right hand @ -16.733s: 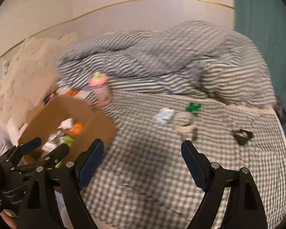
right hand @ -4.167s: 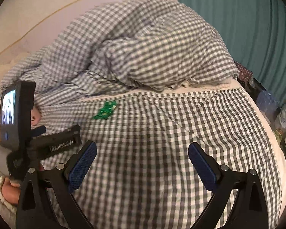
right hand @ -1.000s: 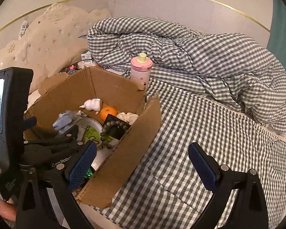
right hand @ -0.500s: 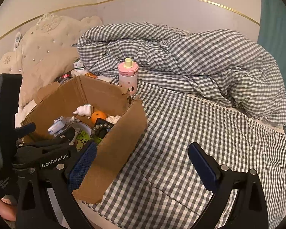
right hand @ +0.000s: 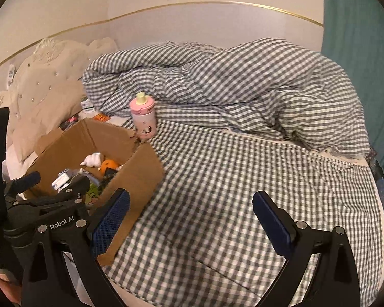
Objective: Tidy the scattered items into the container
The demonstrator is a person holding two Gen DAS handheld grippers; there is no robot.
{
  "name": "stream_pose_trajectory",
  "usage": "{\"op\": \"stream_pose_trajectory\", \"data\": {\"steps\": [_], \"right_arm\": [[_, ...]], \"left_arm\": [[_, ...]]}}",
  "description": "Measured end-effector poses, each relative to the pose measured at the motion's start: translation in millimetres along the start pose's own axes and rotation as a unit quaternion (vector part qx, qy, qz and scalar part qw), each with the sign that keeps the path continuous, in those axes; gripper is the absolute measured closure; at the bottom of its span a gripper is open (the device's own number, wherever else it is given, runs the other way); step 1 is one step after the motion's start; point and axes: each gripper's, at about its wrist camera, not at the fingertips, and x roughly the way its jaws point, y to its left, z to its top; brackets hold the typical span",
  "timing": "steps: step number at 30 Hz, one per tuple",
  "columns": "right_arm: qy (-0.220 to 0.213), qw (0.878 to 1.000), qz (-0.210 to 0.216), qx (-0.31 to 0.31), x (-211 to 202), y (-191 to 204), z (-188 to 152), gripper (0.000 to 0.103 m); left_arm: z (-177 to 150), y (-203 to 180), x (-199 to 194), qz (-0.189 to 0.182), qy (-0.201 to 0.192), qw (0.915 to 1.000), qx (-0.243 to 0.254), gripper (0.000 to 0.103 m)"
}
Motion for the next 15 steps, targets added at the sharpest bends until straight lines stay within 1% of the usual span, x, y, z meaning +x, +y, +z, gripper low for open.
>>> {"op": "stream_pose_trajectory", "data": {"steps": [9, 13, 15], "right_arm": [[-0.010, 0.999, -0.020, 0.032, -20, -42, -13, 0.006], [-0.006, 0.998, -0.043, 0.053, -24, -61, -27, 0.006], [-0.001, 0.997, -0.046, 0.063, -26, -69, -33, 0.005]], "left_arm": [[-11, -40, -11, -0.023, 0.000, 0.9994, 0.026, 0.000], [-21, -53, -17, -0.041, -0.004, 0.9985, 0.036, 0.000], [-26, -60, -22, -0.060, -0.007, 0.9972, 0.045, 0.000]]}}
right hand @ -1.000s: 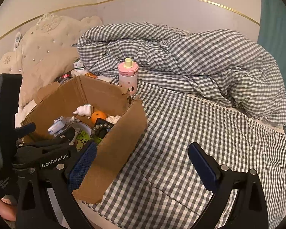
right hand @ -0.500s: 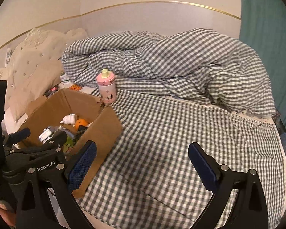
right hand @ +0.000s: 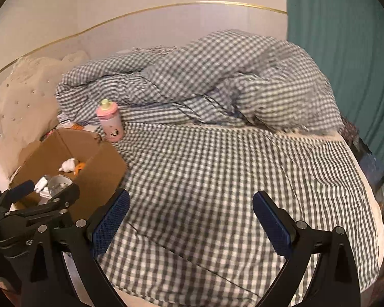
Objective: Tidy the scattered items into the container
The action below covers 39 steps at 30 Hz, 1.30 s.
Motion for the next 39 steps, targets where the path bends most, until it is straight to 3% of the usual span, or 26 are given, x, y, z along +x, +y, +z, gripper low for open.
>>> {"op": "stream_pose_trajectory", "data": {"steps": [11, 31, 39], "right_arm": [[0.004, 0.999, -0.021, 0.039, -2, -26, -17, 0.004], [0.018, 0.999, -0.021, 0.034, 7, -19, -21, 0.003], [0.019, 0.999, -0.021, 0.032, 9, -16, -20, 0.003]], "left_arm": [[-9, -22, -4, -0.024, 0.003, 0.9994, 0.024, 0.000], [-14, -17, 5, -0.015, 0.020, 0.9994, 0.024, 0.000], [-17, -16, 2, -0.056, 0.005, 0.9983, 0.013, 0.000]]}}
